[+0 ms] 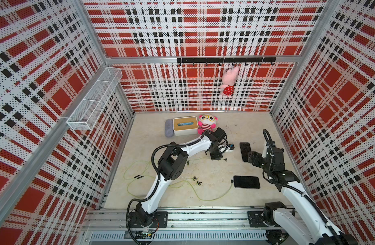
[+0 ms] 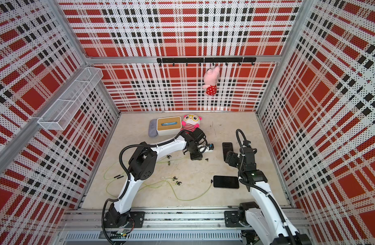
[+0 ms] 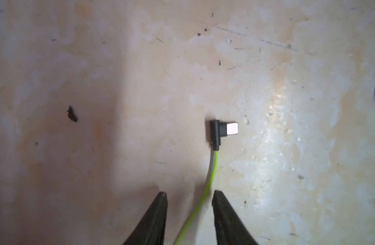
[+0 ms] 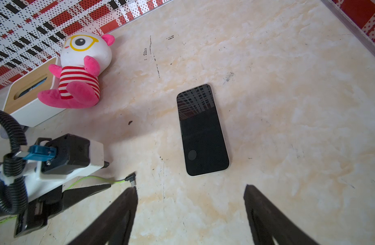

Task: Plug wired earphones into phones
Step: Pick up the wired earphone from the center of the board.

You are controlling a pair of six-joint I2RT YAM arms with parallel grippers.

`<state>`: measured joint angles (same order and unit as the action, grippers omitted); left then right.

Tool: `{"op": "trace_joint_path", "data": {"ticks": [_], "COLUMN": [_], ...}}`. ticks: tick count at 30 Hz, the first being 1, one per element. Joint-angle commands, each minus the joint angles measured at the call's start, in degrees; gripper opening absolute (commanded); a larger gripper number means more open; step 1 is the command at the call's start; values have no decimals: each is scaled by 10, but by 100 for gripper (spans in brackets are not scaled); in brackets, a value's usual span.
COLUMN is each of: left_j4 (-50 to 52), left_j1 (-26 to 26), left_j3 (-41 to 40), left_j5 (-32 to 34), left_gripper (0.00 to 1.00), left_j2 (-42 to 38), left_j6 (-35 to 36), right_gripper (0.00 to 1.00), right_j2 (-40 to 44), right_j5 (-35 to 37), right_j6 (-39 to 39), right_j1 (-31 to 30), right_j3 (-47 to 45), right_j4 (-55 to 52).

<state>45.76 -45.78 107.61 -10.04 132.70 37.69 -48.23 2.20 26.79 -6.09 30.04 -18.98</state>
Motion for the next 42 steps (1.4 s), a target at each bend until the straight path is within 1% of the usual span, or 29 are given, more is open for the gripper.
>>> {"op": "trace_joint_path", "data": {"ticks": [1,10,16,21,24,30,32,39,42], "left_j4": [-6,9,72,93,97,99,100,117,123], "left_j1": [-14,-44,-40,-29,-24,-38,-42,-50,-49], "left_j3": [9,21,85,115,108,65,70,78,72], "left_j5": [28,37,28,51,56,82,85,111,124], "left_gripper": [40,37,35,34,33,29,29,19,12], "left_j2": [17,36,82,107,103,85,93,112,111], "left_j6": [18,28,32,25,24,22,17,11,2], "right_gripper": [83,83,83,82,82,82,82,81,81], "right_j2": [6,11,18,34,47,53,50,50,54], "right_j5": [2,9,14,26,31,41,43,55,59], "right_j6": [-4,-2,4,7,8,9,8,12,13], "right_j1": [2,2,2,2,2,2,2,2,2], "right_j3": [11,12,16,25,27,28,31,41,44], "right_j4": [1,-5,-15,-36,-41,-42,-43,-49,-53]}}
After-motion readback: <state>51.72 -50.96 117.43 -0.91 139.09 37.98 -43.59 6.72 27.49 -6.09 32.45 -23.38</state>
